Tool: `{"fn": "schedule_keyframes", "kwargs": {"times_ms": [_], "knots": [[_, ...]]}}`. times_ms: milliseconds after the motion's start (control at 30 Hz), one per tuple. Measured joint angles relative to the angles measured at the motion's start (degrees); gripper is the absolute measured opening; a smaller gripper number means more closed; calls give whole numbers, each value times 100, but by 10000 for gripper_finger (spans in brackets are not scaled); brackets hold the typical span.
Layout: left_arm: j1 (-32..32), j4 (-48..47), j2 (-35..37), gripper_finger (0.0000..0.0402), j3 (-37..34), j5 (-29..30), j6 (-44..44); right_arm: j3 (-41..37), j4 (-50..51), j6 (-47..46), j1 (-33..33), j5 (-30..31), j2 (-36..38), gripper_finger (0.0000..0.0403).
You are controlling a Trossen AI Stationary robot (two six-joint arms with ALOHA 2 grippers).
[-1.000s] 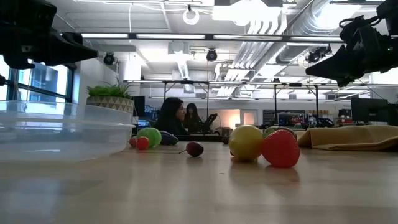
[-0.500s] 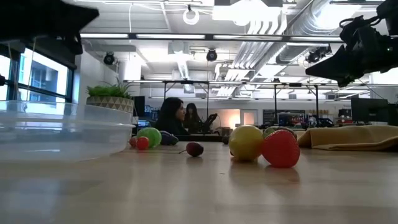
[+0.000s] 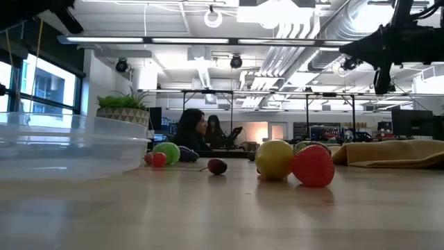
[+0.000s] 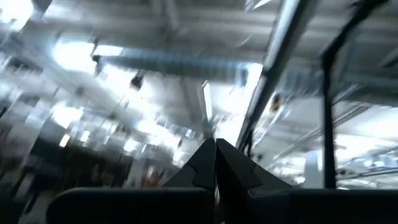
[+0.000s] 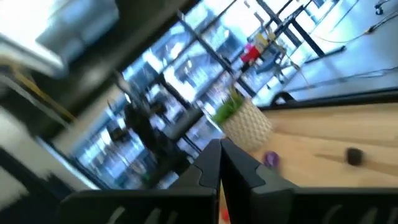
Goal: Pick and placing Produce into tupperware
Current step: Adjust the transparent bin
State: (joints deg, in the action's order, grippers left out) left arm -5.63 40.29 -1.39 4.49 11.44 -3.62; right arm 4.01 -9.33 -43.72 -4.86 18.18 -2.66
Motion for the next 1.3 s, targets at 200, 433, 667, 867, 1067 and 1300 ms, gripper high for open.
{"fn": "schedule_keyframes", "kwargs": {"times_ms": [200, 433, 667, 867, 1067, 1300], "knots": [[0, 295, -134, 1, 438, -704, 693, 0, -1302, -95, 2, -460, 0, 0], [1, -1911, -1381, 1, 2070, -1463, 1573, 156, -2042, 411, 1, -703, -1, 0], [2, -5459, -2946, 1, 3750, -1271, 1602, 1651, -102, 1172, 0, -704, -417, 0], [2, -6656, -3526, 1, 4131, -1293, 1473, 3738, 2875, 1686, 0, -566, -1812, 4], [2, -7819, -3641, 1, 4127, -1829, 675, 5671, 5728, 1723, 0, -507, -3723, 34], [176, -8656, -4178, 1, 4129, -2497, 314, 6654, 7099, 2189, 71, -914, -5299, 46]]}}
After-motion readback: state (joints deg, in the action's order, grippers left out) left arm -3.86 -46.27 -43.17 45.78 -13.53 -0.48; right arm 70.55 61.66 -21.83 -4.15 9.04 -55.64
